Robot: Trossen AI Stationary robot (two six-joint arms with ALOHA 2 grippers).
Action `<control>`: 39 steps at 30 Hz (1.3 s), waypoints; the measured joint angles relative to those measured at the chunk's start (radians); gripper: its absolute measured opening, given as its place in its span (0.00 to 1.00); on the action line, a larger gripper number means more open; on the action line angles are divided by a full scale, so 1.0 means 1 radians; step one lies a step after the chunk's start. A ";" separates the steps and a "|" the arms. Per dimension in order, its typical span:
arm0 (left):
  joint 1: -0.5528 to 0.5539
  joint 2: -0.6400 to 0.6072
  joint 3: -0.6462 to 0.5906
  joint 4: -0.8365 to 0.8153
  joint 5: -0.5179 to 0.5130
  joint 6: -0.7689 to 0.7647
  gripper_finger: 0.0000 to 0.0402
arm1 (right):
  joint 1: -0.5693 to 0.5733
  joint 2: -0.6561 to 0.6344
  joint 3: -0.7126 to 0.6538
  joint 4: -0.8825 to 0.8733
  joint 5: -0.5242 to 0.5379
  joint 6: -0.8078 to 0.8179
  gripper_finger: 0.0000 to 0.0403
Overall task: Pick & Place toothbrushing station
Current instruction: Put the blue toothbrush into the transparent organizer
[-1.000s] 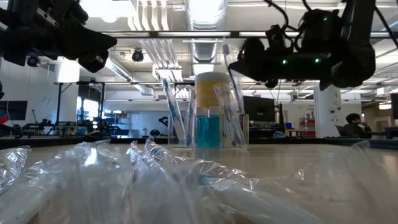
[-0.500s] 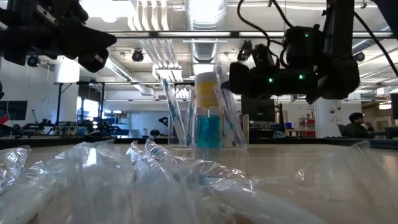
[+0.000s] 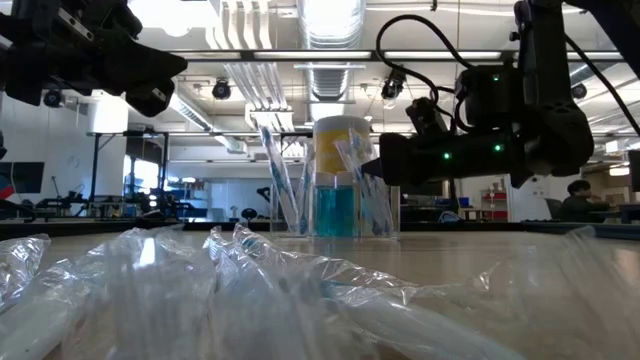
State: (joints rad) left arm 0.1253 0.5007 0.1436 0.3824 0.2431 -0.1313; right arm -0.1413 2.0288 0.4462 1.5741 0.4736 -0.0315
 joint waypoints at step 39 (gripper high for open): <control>0.000 0.000 0.000 -0.001 0.002 -0.022 0.02 | -0.211 -0.056 -0.070 -0.073 -0.747 0.163 0.02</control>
State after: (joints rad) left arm 0.1253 0.5007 0.1436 0.3813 0.2451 -0.1537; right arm -0.3519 1.9724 0.3757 1.5007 -0.2736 0.1318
